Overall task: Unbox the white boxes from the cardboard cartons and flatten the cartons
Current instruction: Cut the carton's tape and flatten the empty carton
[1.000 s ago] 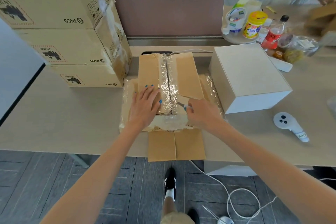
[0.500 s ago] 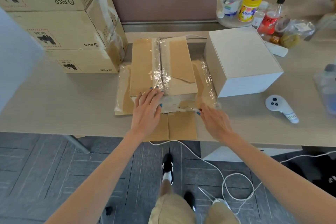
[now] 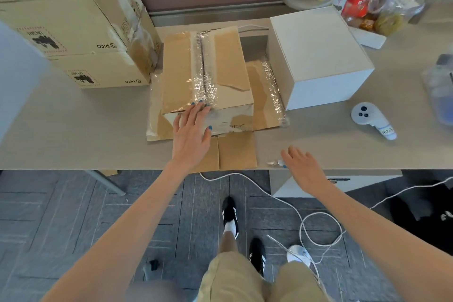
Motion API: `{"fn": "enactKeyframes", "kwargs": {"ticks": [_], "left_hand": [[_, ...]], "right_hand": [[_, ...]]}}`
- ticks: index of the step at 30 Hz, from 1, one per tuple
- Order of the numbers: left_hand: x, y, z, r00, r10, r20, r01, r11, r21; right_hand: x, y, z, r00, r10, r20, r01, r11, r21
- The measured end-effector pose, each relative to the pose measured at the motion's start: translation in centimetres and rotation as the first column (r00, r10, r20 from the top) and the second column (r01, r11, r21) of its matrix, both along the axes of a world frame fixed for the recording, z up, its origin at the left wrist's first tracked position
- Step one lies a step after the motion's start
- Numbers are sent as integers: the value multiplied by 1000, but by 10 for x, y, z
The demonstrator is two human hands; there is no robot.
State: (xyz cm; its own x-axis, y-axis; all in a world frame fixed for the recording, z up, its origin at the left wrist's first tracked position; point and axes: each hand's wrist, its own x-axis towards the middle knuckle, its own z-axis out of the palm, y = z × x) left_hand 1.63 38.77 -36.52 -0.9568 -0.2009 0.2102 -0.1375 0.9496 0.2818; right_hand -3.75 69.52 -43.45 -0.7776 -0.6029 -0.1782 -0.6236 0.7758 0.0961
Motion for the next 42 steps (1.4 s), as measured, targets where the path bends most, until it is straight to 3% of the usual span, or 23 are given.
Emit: {"fn": "enactKeyframes", "kwargs": {"ticks": [13,15,17,20,23,27,30,33,42], "left_hand": [[0,4,4,1000,23,-6,-23,1000,-4],[0,4,7,999,34,-25,-34,999,-23],[-4,4,13,997,49,-54,-51,998,-25],[-16,2,22,993,67,-99,-67,998,-1],[-29,-6,28,988,119,-102,-115,992,48],[-49,-14,32,970,242,16,-242,968,64],[-66,-19,38,903,374,210,-401,910,102],[-81,-27,42,844,414,341,-472,875,108],[-101,-31,39,801,421,426,-486,873,51]], "right_hand": [[-9,-7,3,998,-66,24,64,994,93],[-12,-13,7,998,-59,-14,59,998,33],[-18,-26,16,995,-45,-87,33,990,-137],[-30,-58,43,985,-52,-166,-11,934,-358],[-43,-92,73,974,-74,-213,-35,883,-469],[-54,-126,91,960,-111,-258,-30,873,-487],[-61,-143,94,958,-140,-249,-11,852,-523],[-70,-157,93,977,-62,-202,-49,865,-500],[-79,-163,86,994,-40,-97,-17,854,-520]]}}
